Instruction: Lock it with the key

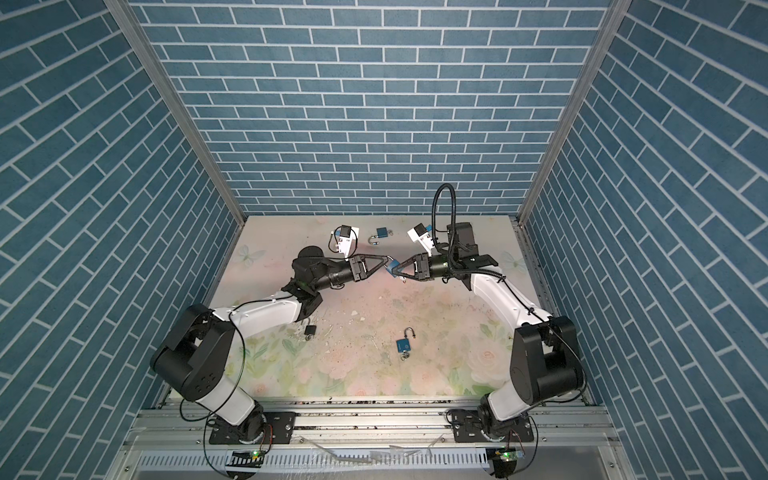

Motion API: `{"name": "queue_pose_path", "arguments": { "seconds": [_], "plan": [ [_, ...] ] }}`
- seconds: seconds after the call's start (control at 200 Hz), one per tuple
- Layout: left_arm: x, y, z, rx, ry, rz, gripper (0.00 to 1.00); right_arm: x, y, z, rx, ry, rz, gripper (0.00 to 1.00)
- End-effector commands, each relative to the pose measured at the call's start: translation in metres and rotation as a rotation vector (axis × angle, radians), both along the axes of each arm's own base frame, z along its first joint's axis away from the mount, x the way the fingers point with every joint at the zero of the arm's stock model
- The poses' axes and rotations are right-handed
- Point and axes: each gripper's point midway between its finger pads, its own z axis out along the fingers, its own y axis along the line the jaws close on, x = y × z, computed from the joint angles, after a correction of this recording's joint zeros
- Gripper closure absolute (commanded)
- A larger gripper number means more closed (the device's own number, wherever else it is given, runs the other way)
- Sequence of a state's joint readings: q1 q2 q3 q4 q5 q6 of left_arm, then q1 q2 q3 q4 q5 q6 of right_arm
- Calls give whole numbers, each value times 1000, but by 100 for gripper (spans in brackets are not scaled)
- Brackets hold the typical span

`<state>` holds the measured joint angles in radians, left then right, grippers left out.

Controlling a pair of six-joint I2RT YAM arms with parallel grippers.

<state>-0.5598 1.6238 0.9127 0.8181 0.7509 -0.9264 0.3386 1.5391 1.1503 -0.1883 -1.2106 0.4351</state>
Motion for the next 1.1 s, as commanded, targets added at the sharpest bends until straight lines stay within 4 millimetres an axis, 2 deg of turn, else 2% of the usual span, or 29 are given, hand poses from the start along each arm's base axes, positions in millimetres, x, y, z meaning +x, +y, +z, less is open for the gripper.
{"name": "queue_pose_path", "arguments": {
  "seconds": [0.0, 0.265, 0.505, 0.66, 1.095],
  "plan": [
    [-45, -16, 8, 42, -43, -211, 100, 24, 10, 1, 0, -113, -75, 90],
    [-18, 4, 3, 55, -12, -111, 100, 27, 10, -7, 18, -104, -78, 77],
    [1, 16, 1, 25, 20, -48, 100, 29, 10, -21, 25, -84, -87, 74],
    [5, 14, -3, 23, 32, -49, 100, 31, 12, -27, 39, -73, -88, 74],
    [15, 25, -7, 32, 51, -11, 100, 35, 10, -40, 46, -53, -102, 65]
  ]
}}
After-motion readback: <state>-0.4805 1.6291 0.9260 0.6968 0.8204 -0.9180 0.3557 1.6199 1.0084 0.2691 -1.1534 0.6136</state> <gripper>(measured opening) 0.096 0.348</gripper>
